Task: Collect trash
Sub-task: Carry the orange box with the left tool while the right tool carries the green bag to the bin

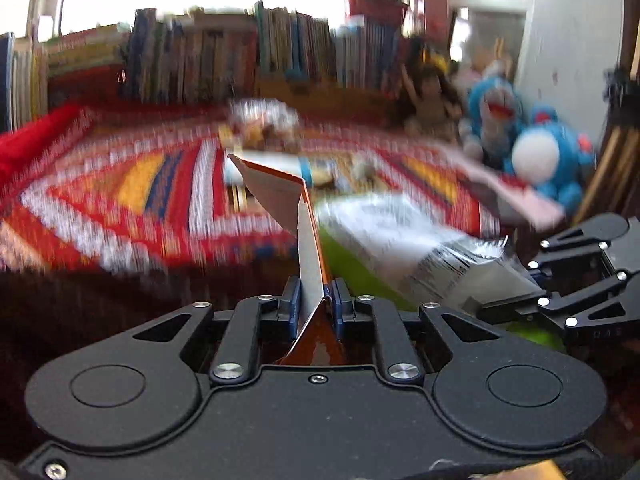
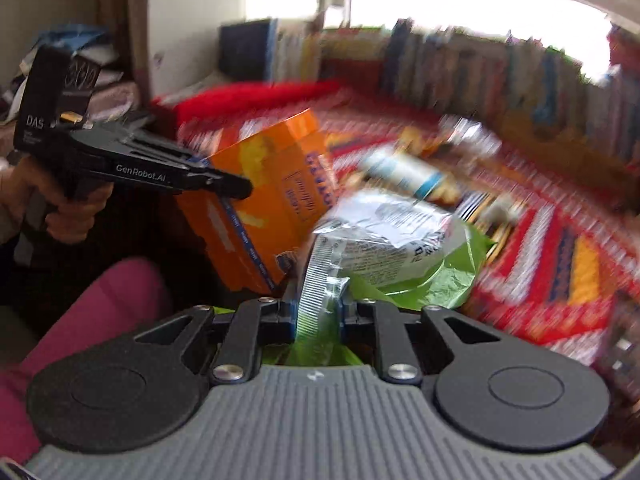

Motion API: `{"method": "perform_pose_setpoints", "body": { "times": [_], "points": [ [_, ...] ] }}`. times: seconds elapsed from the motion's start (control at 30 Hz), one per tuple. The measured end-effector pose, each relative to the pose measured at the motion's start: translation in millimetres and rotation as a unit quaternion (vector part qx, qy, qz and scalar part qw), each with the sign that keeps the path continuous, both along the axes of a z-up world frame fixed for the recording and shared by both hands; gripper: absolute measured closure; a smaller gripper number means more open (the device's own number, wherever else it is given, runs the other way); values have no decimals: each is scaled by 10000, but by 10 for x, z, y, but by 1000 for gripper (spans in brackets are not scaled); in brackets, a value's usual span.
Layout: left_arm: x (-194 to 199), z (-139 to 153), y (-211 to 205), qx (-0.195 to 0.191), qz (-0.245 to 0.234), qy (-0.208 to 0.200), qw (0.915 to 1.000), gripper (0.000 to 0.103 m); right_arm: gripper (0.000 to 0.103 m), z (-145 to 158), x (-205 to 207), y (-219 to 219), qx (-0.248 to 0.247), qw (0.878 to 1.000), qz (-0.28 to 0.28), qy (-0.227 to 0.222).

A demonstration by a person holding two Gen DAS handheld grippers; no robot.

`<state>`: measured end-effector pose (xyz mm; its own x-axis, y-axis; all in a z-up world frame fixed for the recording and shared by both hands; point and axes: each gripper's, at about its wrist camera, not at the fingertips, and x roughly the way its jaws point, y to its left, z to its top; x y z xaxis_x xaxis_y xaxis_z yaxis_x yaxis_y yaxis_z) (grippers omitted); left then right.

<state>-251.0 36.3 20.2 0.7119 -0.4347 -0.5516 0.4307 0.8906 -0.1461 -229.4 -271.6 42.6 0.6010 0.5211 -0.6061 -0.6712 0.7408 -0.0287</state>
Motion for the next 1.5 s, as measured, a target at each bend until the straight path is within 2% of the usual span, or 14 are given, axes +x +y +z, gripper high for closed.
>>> {"method": "perform_pose_setpoints", "body": {
  "times": [0.1,0.23,0.47,0.53,0.63,0.73,0.87,1.13,1.23,1.33,1.5],
  "points": [
    [-36,-266,-28,103,25,501,9987,88,82,-231,-39,73,-134,9989,171,410],
    [-71,-638,-81,255,-10,1154,9930,88,84,-553,31,146,-20,9926,339,1168],
    [105,-1223,-125,328,192,2128,9764,88,87,-1173,255,270,172,9700,335,2401],
    [187,-1393,-135,325,283,2278,9727,88,89,-1339,344,293,225,9615,266,2725],
    [332,-1675,-185,450,400,2521,9658,88,90,-1600,488,338,232,9528,133,3025],
    [443,-1966,-223,569,590,2715,9589,88,91,-1850,573,419,17,9499,39,3126],
    [583,-2414,-198,538,858,3139,9440,88,91,-2222,642,528,-298,9455,-31,3243],
    [725,-3246,-90,225,1456,3937,9074,88,91,-3090,795,643,-385,9196,-602,3863],
    [778,-3462,-32,166,1525,4168,8959,88,91,-3374,836,680,-340,9040,-824,4182],
    [846,-3615,-94,297,1429,4281,8918,87,91,-3598,900,717,-522,8946,-845,4357],
    [969,-3888,-70,181,1432,4678,8720,85,91,-3933,930,772,-844,8776,-948,4622]
  ]
}}
